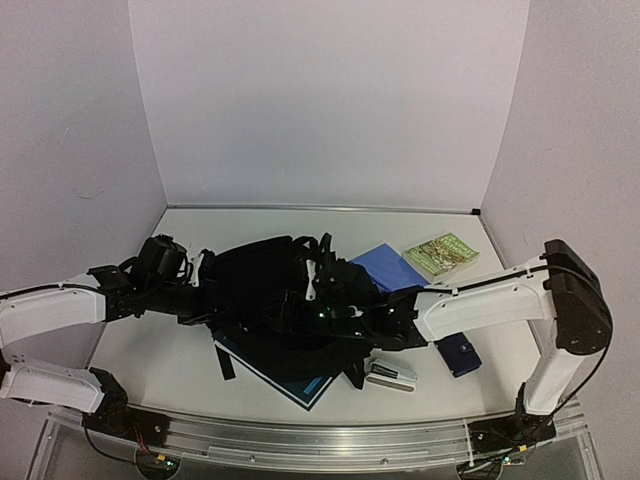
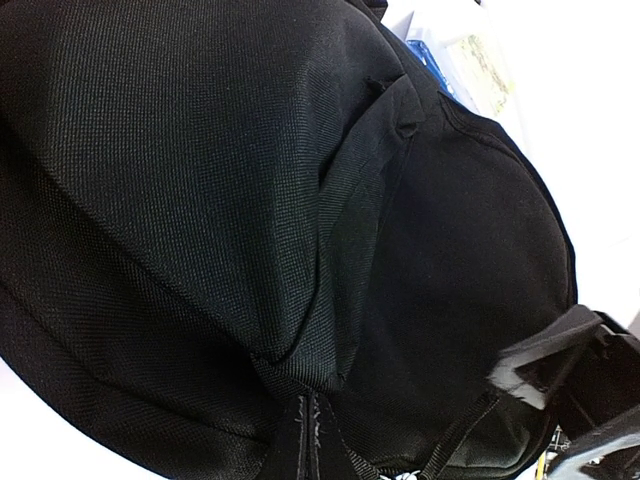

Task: Pack the student bag
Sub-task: Unzip the student bag at the center of the board.

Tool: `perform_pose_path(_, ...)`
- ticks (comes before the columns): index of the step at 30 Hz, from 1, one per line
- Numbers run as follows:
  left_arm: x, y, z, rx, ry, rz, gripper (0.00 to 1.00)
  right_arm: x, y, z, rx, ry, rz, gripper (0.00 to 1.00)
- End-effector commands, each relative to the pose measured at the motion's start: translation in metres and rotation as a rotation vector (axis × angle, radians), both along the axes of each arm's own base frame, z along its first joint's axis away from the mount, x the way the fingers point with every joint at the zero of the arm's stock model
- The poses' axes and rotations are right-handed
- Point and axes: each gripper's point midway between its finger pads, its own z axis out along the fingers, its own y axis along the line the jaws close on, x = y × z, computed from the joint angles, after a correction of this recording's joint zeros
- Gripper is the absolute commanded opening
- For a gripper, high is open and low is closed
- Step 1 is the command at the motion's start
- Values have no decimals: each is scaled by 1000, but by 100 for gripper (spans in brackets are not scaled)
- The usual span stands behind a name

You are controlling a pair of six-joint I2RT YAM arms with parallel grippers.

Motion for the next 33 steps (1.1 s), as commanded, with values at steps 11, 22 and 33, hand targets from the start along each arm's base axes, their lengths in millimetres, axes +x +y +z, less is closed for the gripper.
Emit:
perform_pose_path(11,2,0,10,-34,-38,11,0,10,39,-4,34,19,9,43)
perform_pose_path(22,5,4,6,-23,-24,51,0,3,44,19,106,-30,66,0)
perform_pose_path(33,14,15,1,6,-27,140,0,-24,31,55,168,-105,157,0)
